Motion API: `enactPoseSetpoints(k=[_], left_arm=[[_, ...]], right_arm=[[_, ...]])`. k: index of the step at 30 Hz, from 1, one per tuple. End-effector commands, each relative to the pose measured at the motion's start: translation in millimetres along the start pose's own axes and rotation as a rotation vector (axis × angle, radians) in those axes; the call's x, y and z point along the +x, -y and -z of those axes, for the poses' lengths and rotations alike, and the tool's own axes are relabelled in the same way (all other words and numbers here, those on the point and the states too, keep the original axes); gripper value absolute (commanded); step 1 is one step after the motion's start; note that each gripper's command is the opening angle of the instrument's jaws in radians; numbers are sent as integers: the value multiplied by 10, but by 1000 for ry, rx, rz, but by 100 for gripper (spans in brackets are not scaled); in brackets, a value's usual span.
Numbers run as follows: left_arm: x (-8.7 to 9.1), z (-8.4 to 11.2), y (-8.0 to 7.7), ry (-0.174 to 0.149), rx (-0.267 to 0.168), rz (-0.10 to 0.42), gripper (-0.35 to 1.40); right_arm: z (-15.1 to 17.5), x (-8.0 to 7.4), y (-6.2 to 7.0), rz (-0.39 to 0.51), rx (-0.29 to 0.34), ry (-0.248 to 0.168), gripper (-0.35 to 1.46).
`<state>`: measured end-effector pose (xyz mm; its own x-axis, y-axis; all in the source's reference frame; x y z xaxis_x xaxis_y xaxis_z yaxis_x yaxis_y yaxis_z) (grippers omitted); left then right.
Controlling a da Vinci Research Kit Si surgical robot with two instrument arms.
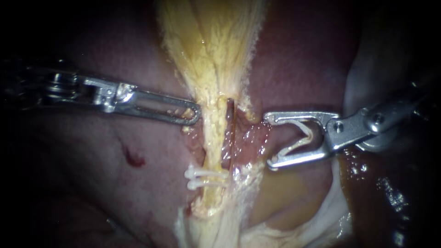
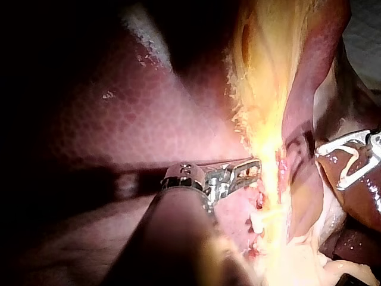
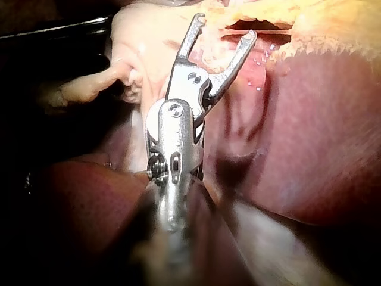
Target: Clipping third clip left tube
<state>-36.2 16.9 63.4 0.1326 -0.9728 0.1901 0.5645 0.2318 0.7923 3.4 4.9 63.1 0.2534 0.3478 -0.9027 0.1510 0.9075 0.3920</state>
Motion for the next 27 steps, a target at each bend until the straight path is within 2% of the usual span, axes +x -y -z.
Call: enactPoseSetpoints(k=[1, 3, 6, 9, 13, 16, 19, 27], left_arm=[[0, 1, 0, 0, 0, 0, -35], [-2, 5, 2, -2, 2, 1, -35], [-8, 21, 5, -2, 0, 4, -35], [-16, 46, 7, 4, -12, 9, -35], [-29, 81, 10, 31, -10, 19, -35], [-37, 97, 13, 44, -11, 26, -35], [-37, 102, 17, 48, -8, 29, -35], [-33, 101, 19, 51, -11, 29, -35]], right_arm=[[0, 1, 0, 0, -1, -1, 50], [0, 1, 1, 0, 0, -1, 50], [0, 1, 1, 0, 0, -1, 50], [0, 1, 0, -1, -2, -3, 50], [0, 2, 1, -1, -1, -4, 50], [0, 3, 1, -1, -1, -4, 50], [-1, 3, 1, -1, 1, -5, 50], [-13, 2, 1, 0, 11, -13, 50]])
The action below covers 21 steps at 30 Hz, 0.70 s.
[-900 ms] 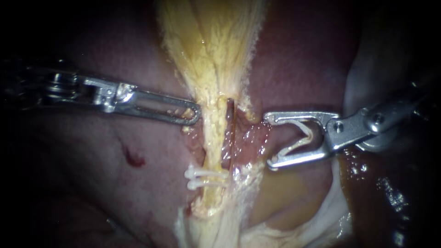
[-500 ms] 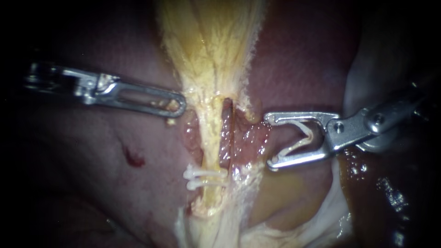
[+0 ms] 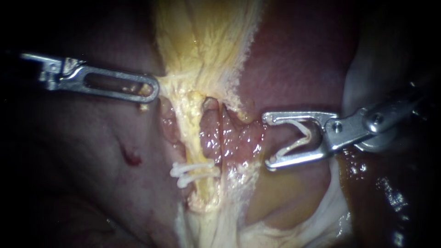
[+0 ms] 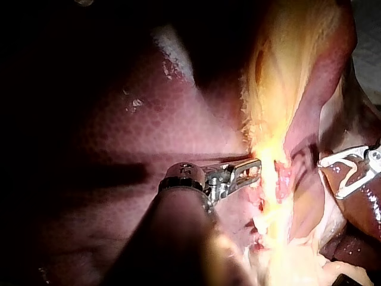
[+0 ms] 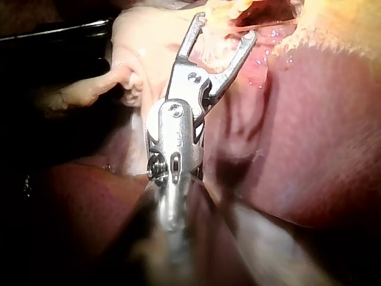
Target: Clipping third clip left tube
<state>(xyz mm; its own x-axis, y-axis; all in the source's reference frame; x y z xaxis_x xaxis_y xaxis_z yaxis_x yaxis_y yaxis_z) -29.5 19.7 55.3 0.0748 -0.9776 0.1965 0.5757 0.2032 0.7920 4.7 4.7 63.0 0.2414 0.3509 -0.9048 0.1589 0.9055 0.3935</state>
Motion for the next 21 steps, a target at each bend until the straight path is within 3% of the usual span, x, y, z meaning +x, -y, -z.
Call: enactPoseSetpoints(k=[1, 4, 10, 21], left_arm=[[0, -1, 0, 0, -1, 0, -35], [1, -1, 0, 0, -2, 0, -35], [1, -1, 1, 1, -3, 0, -35], [2, -1, 3, 2, -4, 1, -35]], right_arm=[[-5, -2, 0, 1, 4, -1, 50], [-20, -7, 1, 6, 15, -6, 50], [-57, -22, -2, -78, 41, -19, 50], [-115, -55, -19, -192, 80, -31, 50]])
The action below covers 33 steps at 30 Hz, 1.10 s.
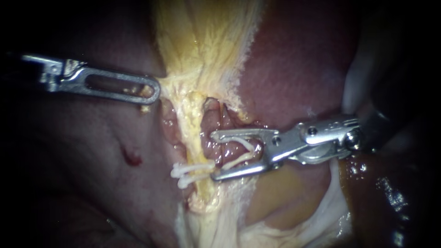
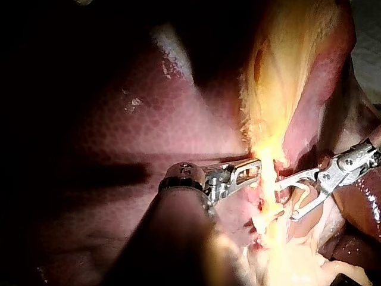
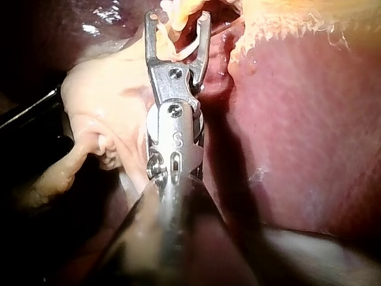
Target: Clipping third clip left tube
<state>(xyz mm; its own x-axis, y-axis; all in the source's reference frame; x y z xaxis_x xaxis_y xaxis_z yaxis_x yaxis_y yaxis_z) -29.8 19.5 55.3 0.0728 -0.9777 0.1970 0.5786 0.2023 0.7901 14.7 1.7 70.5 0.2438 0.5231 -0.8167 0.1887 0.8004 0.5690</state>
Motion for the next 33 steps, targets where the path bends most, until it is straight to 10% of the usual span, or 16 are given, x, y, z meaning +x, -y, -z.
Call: enactPoseSetpoints(k=[1, 33], left_arm=[[0, 1, 1, 0, 0, 0, -35], [0, -2, 2, 1, -2, 0, -35]], right_arm=[[-2, -2, -3, -5, 2, 1, 50], [-48, 0, -10, -119, 138, -75, 50]])
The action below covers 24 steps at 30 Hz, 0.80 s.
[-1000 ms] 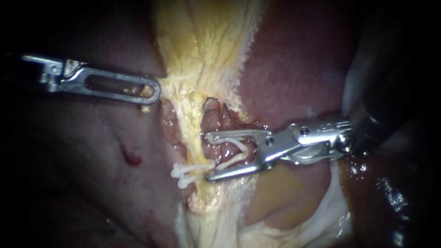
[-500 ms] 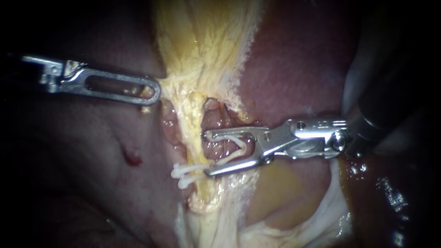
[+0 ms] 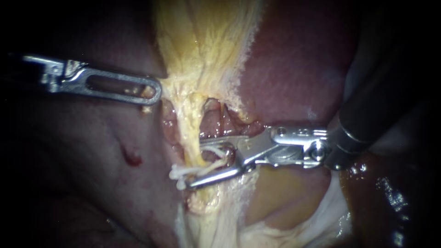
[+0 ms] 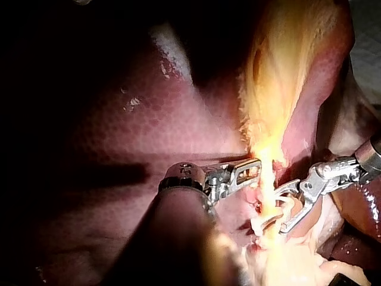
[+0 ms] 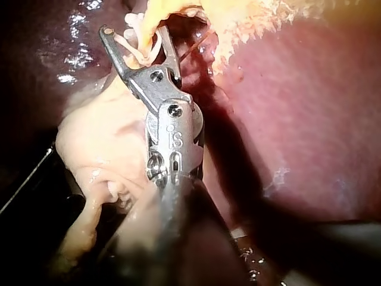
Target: Clipping third clip left tube
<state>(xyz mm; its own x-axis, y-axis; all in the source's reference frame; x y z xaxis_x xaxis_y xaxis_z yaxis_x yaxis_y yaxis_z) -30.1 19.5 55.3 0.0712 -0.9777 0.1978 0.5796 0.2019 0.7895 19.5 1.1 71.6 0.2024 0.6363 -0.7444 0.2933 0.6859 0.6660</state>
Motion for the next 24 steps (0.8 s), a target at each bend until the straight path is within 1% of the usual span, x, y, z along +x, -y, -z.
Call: enactPoseSetpoints(k=[1, 4, 8, 13, 16, 19, 24], left_arm=[[0, 0, 0, 0, 0, 0, -35], [-1, -2, 0, 2, -3, 0, -35], [0, -3, 1, 1, -2, 0, -35], [0, -4, 1, 1, -2, 1, -35], [0, -5, 1, 2, -2, 1, -35], [0, -6, 2, 1, -1, 1, -35], [0, -7, 2, 1, -1, 1, -35]], right_arm=[[-2, 1, 0, 2, 5, -3, 50], [-10, 2, -1, 0, 11, -6, 50], [-22, -3, -7, -1, 10, -14, 50], [-35, -7, -15, -15, 32, -47, 50], [-39, -7, -19, -26, 51, -72, 50], [-41, -6, -22, -35, 51, -94, 50], [-38, -6, -29, -50, 46, -107, 50]])
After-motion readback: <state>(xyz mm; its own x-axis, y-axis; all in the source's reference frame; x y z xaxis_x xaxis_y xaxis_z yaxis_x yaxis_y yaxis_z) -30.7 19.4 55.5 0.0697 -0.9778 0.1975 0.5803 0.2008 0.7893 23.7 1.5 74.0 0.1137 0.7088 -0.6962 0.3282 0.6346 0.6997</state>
